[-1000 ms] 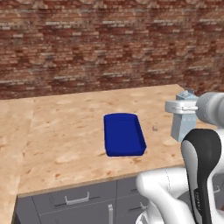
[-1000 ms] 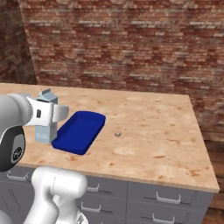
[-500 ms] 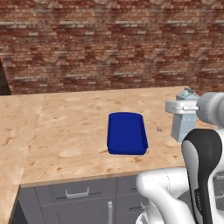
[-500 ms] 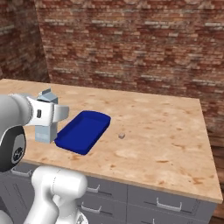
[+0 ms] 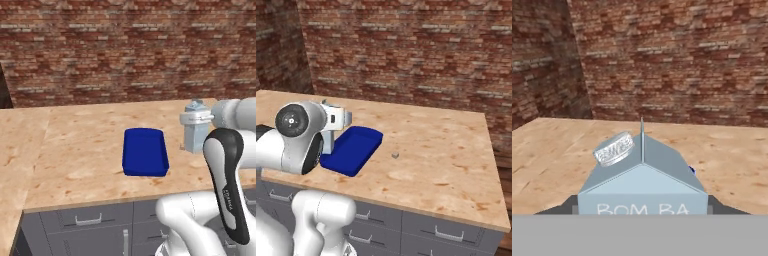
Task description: Take out the milk from the fridge and place it on the tray on the counter. Then take the sugar cube near the tray and place it in the tray.
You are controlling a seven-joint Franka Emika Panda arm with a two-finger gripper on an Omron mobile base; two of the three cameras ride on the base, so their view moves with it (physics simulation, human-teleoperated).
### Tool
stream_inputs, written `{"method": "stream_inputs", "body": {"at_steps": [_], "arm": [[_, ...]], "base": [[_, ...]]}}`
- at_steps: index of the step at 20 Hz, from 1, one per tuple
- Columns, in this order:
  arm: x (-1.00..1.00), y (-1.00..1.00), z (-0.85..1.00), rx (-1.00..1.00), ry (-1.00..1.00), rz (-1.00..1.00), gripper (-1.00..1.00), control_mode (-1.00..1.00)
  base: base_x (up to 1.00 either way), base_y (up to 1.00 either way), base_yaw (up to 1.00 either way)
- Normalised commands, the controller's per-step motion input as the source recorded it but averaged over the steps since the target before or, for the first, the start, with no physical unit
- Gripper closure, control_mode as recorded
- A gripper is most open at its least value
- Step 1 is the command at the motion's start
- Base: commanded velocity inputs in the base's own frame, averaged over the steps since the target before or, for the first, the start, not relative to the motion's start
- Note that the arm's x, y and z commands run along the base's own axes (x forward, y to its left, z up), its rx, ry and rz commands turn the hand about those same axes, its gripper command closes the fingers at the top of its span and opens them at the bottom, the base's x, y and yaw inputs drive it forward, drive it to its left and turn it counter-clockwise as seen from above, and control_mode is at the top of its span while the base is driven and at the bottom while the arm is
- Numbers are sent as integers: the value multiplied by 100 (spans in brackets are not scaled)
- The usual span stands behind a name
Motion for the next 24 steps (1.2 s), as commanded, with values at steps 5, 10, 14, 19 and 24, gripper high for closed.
{"method": "stream_inputs", "body": {"at_steps": [5, 10, 14, 19, 24], "arm": [[89, 0, -50, 0, 0, 26, 100, -100], [96, 2, -47, 0, 1, 25, 100, -100], [88, 15, -45, 2, 0, 10, 100, -100], [62, 29, -49, 0, 5, 7, 100, -100], [32, 24, -58, 0, 11, 10, 100, -100]], "base": [[0, 0, 0], [0, 0, 0], [0, 0, 0], [0, 0, 0], [0, 0, 0]]}}
